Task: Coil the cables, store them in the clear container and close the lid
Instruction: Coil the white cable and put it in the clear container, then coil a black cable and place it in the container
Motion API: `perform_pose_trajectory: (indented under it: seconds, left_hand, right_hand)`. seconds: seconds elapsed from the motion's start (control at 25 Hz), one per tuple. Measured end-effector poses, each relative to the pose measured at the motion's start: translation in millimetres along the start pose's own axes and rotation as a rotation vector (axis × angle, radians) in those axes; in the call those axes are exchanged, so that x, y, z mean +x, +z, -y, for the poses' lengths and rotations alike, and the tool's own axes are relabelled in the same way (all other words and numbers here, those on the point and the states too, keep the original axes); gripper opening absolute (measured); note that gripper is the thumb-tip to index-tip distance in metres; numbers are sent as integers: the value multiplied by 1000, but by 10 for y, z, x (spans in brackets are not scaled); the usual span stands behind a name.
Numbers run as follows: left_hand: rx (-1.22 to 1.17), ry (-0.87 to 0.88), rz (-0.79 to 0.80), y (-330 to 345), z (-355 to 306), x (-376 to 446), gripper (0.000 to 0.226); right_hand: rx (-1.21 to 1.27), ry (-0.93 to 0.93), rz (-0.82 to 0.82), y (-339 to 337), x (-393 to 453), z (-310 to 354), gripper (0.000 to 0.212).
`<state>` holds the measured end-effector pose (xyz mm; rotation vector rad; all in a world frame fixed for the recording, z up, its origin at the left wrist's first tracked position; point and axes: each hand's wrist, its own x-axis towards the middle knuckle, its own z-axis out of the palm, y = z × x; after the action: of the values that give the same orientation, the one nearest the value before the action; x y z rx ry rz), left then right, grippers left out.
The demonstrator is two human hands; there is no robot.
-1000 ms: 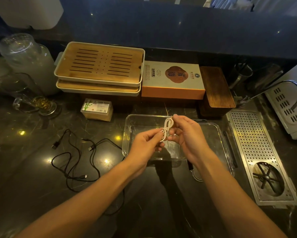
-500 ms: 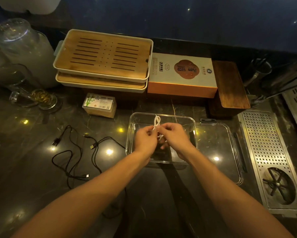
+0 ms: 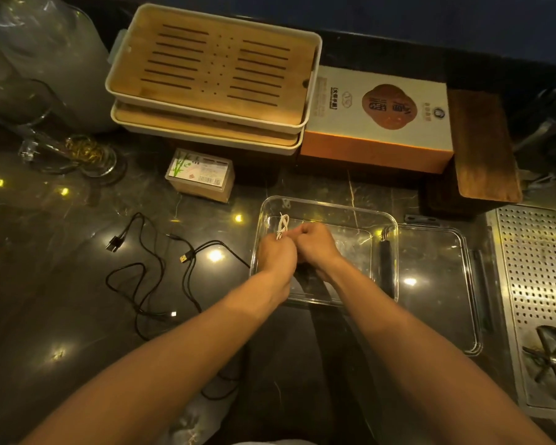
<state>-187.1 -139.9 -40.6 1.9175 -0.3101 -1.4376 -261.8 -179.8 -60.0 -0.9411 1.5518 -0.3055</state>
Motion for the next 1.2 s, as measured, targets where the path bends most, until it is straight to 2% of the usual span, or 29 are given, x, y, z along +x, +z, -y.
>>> perform_pose_trajectory:
  seconds: [0.12, 0.28, 0.4, 0.48, 0.64, 0.8, 1.0, 1.2]
  left_hand:
    - [-68, 14, -25, 27, 14, -47, 27]
    - [-68, 8, 61, -82, 52, 2, 32]
    - [-56, 20, 115, -152, -13, -85, 24]
    - [-32, 55, 171, -240, -97, -208, 16]
    - [-18, 251, 249, -768, -214, -333, 16]
    - [218, 471, 135, -1423, -144, -309, 22]
    - [367, 459, 51, -1858, 324, -82, 22]
    - [519, 460, 28, -2027, 705, 12, 41]
  right_hand:
    - [-60, 15, -31, 25, 44, 21, 11]
    - [63, 19, 11, 22, -45, 48, 16]
    - [84, -13, 54, -31, -175, 44, 21]
    - [-33, -72, 25, -94, -276, 29, 23]
    - [-365, -346, -119, -193, -554, 105, 18]
    - [-397, -514, -110, -22, -934, 233, 10]
    - [-555, -637, -20, 586, -1190, 139, 19]
    - [-881, -673, 113, 1102, -1144, -120, 28]
